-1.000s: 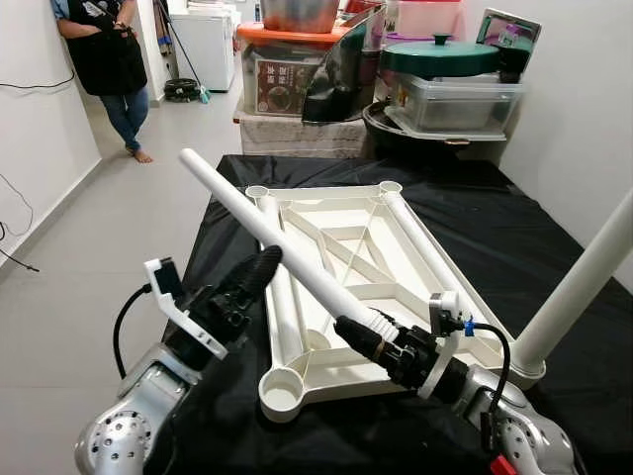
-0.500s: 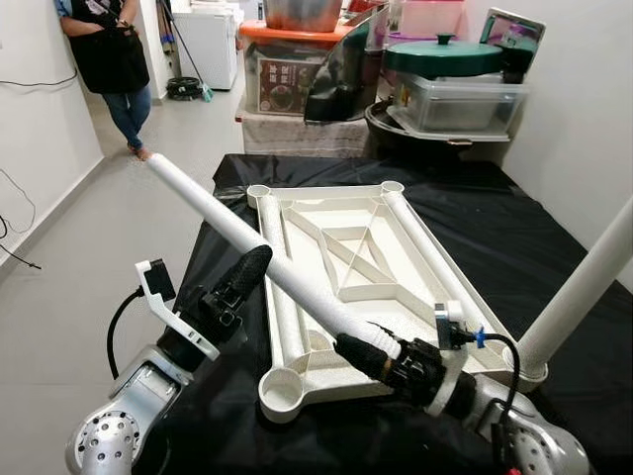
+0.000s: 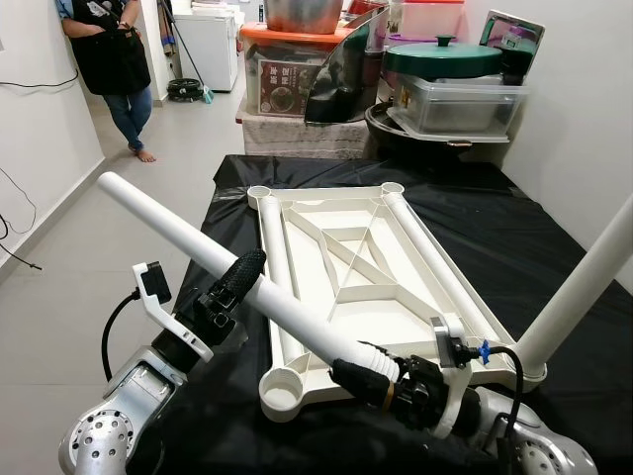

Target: Building children table

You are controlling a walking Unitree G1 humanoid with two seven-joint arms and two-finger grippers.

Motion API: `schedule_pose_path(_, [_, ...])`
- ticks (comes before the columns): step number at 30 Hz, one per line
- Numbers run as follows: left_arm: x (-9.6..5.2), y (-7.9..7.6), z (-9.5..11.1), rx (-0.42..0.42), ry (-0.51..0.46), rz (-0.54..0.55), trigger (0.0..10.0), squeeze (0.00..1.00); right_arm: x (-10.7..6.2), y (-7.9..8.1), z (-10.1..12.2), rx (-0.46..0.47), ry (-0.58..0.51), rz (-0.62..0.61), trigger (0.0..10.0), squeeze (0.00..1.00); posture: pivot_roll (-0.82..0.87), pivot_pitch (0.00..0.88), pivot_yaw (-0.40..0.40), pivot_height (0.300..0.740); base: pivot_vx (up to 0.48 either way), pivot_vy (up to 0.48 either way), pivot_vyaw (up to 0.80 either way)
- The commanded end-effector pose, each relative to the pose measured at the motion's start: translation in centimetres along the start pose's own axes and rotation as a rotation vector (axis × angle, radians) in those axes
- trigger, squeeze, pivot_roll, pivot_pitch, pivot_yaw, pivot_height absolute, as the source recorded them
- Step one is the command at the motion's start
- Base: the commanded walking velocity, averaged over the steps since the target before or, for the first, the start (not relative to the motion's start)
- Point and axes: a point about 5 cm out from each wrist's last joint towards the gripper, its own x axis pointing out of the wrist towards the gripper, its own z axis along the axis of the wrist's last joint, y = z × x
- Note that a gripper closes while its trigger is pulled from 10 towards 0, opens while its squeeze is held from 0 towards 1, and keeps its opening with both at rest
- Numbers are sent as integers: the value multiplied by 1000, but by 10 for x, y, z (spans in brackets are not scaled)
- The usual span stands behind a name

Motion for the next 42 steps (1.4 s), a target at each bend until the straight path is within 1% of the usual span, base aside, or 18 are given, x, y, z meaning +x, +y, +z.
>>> schedule_pose_path(1, [2,3,2,2,-7,14,0,0,0,6,0,-3,22,51,0,0,73,0,-68,740,0,0,0])
schedule_pose_path(7, [2,3,7,1,-27,3,0,0,-5,7,-4,3,61,66,0,0,72,0,-68,740,0,0,0])
schedule_pose_path(15, [3,3,10,-13,-43,6,0,0,-5,2,-4,-14,69,33,0,0,72,0,-68,740,0,0,0])
schedule_pose_path(19, [5,0,11,-23,-54,1,0,0,-2,-4,-3,-40,64,-21,0,0,73,0,-69,740,0,0,0])
schedule_pose_path(20, [7,-1,12,-27,-59,6,0,0,0,-9,-3,-63,84,-72,10000,0,76,0,-70,740,0,0,0])
schedule_pose_path(21, [9,0,13,-25,-58,18,10000,0,1,-12,-2,-65,92,-95,10000,0,78,0,-72,740,0,0,0])
schedule_pose_path(23, [10,0,14,-21,-56,27,10000,0,1,-14,0,-61,96,-114,10000,0,78,0,-72,740,0,0,0])
schedule_pose_path(24, [11,-1,14,-21,-56,27,10000,0,0,-13,1,-48,98,-95,10000,1000,78,0,-72,740,0,0,0])
schedule_pose_path(27, [14,-3,16,-20,-52,15,10000,0,-2,-13,5,-65,128,-88,10000,1000,75,0,-72,740,0,0,0])
schedule_pose_path(28, [16,-4,17,-18,-49,3,10000,0,-6,-12,8,-75,155,-78,10000,659,74,0,-72,740,0,0,0])
schedule_pose_path(29, [17,-6,19,-15,-48,-5,10000,0,-8,-13,10,-82,172,-74,10000,659,74,0,-72,740,0,0,0])
schedule_pose_path(30, [19,-7,21,-13,-48,-11,10000,0,-11,-13,12,-88,183,-69,10000,0,73,0,-73,740,0,0,0])
schedule_pose_path(34, [21,-8,25,-9,-48,-26,10000,0,-14,-12,18,-106,196,-58,10000,0,73,0,-73,740,0,0,0])
schedule_pose_path(37, [23,-10,28,-4,-27,-57,10000,0,-13,-10,28,-152,213,-31,10000,0,73,0,-73,740,0,0,0])
schedule_pose_path(39, [24,-11,26,-1,3,-72,10000,0,-8,-8,33,-184,225,-13,10000,0,72,0,-70,740,0,0,0])
schedule_pose_path(40, [27,-13,22,4,41,-90,10000,0,0,-7,38,-229,251,9,10000,0,71,0,-67,740,0,0,0])
schedule_pose_path(41, [27,-13,22,4,41,-90,10000,0,0,-7,38,-229,251,9,10000,0,71,0,-67,740,0,0,0])
schedule_pose_path(42, [30,-15,18,7,83,-110,10000,0,10,-5,44,-275,275,25,10000,0,71,0,-64,740,0,0,0])
